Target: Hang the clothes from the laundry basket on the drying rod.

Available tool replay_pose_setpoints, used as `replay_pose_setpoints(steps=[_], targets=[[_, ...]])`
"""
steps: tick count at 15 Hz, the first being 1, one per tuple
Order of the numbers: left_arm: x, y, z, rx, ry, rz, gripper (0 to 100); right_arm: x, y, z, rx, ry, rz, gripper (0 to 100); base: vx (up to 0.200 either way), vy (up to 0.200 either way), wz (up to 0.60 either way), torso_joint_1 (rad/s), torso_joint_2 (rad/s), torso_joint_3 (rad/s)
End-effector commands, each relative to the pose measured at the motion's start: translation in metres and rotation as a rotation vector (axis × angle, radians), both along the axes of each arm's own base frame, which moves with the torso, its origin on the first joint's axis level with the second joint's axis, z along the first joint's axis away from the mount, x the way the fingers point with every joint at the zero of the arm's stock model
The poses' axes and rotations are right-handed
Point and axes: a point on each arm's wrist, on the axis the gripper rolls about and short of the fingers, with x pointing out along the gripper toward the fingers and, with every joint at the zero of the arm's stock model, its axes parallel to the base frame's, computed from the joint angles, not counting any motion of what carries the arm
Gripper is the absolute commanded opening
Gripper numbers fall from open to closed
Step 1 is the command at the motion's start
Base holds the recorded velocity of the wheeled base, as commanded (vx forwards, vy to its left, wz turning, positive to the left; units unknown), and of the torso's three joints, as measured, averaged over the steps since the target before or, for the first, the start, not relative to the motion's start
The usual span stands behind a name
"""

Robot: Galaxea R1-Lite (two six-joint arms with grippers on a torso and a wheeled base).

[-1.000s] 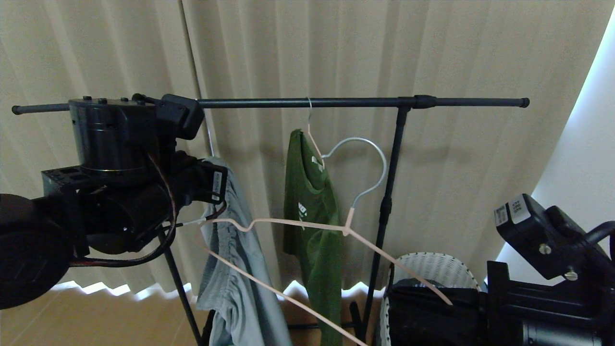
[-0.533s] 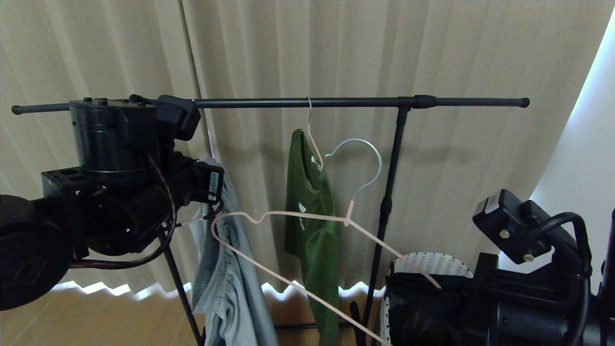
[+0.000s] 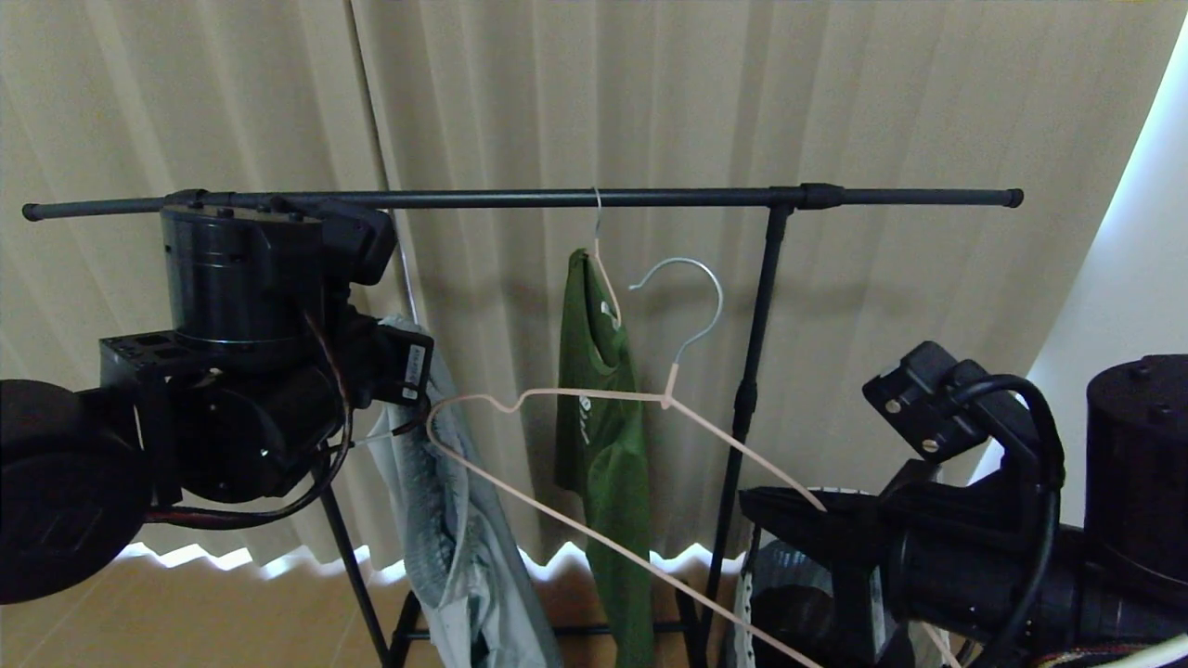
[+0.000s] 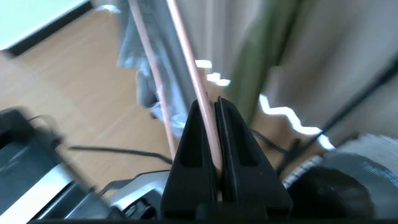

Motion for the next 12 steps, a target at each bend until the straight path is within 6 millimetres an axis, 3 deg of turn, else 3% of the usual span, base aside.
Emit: replay_pose_setpoints(steps=[1, 3, 9, 12], targets=[[0.000, 0.000, 0.000, 0.001, 0.001, -0.001, 0, 0.005, 0.006, -0.002, -0.009, 0.008, -0.002, 0, 0.000, 0.000, 0.00, 0.000, 0.00, 0.000], [0.000, -0.001, -0.003, 0.008, 0.013, -0.002, 0, 0.009, 0.011, 0.008, 0.052, -0.045, -0.003, 0, 0.000, 0.000, 0.00, 0.000, 0.00, 0.000], [-0.004, 0.001, -0.007, 0.045, 0.074, -0.002, 0, 0.026, 0.026, -0.003, 0.056, -0.059, -0.037, 0, 0.000, 0.000, 0.00, 0.000, 0.00, 0.000], [-0.002, 0.001, -0.005, 0.078, 0.108, 0.015, 0, 0.019, 0.032, -0.007, 0.033, -0.046, -0.006, 0, 0.000, 0.000, 0.00, 0.000, 0.00, 0.000]])
